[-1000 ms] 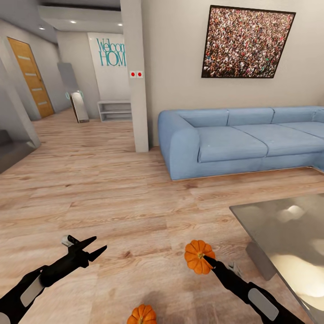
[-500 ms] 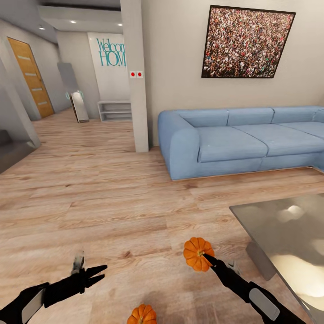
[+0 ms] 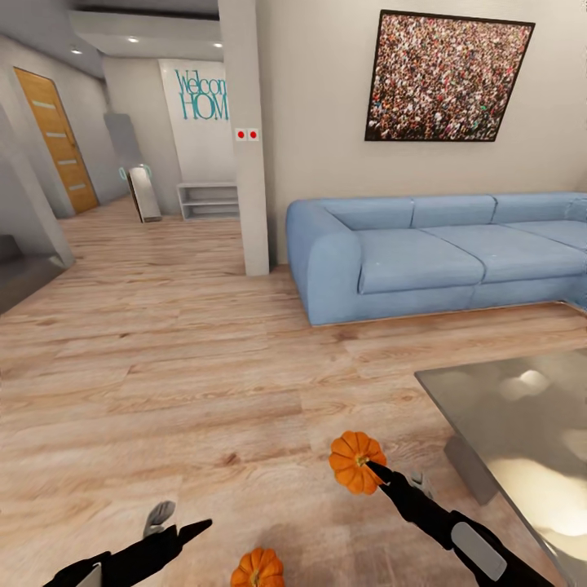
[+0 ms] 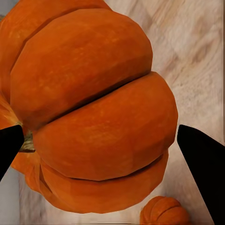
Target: Place each of the two pumpkins and all three candles from the living room inside a cabinet in the living room (use any cabinet), then make sure every cabinet is closed, and position the cauldron so it is next to a table in the living room.
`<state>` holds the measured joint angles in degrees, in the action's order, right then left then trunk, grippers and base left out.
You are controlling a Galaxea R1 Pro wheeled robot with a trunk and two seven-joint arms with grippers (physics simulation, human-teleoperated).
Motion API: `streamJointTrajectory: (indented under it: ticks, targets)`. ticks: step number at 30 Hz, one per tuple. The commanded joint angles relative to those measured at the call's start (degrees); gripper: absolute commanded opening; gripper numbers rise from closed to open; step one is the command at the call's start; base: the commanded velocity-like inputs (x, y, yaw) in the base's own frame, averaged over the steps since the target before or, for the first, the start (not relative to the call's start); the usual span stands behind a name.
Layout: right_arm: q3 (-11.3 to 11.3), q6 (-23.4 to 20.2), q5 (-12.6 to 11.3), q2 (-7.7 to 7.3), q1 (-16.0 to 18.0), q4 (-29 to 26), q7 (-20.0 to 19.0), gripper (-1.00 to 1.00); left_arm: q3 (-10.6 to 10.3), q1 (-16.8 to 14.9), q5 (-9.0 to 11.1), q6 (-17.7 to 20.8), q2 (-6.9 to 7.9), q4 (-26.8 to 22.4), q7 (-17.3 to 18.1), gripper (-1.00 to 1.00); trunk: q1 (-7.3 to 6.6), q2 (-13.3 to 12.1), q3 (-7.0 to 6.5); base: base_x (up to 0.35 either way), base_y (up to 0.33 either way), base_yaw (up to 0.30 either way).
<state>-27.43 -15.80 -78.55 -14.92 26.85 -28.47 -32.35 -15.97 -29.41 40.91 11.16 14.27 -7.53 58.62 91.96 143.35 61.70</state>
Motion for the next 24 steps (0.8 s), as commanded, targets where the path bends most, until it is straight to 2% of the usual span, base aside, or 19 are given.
streamJointTrajectory:
  ticks: [1, 10, 18, 24]
  targets:
    - [-0.3, -0.2, -0.6, -0.04, 0.0, 0.0, -0.3, -1.00, -0.4, 0.0, 0.6, 0.6, -0.04, 0.0, 0.2, 1.00, -0.03, 0.0, 0.05, -0.179, 0.000, 0.000]
    - [-0.7, -0.2, -0.6, 0.15, 0.0, 0.0, -0.3, -1.00, -0.4, 0.0, 0.8, 0.4, -0.11, 0.1, 0.2, 1.00, -0.03, 0.0, 0.05, -0.098, 0.000, 0.000]
    - [-0.7, -0.4, -0.6, 0.15, 0.0, 0.0, -0.3, -1.00, -0.4, 0.1, 0.8, 0.4, -0.30, 0.1, -0.5, 1.00, -0.03, 0.0, 0.05, -0.017, 0.000, 0.000]
    - [-0.7, -0.5, -0.6, 0.15, 0.0, 0.0, -0.5, -1.00, -0.4, 0.1, 0.7, -0.2, -1.02, 0.1, -0.7, 1.00, -0.03, 0.0, 0.05, 0.000, 0.000, 0.000]
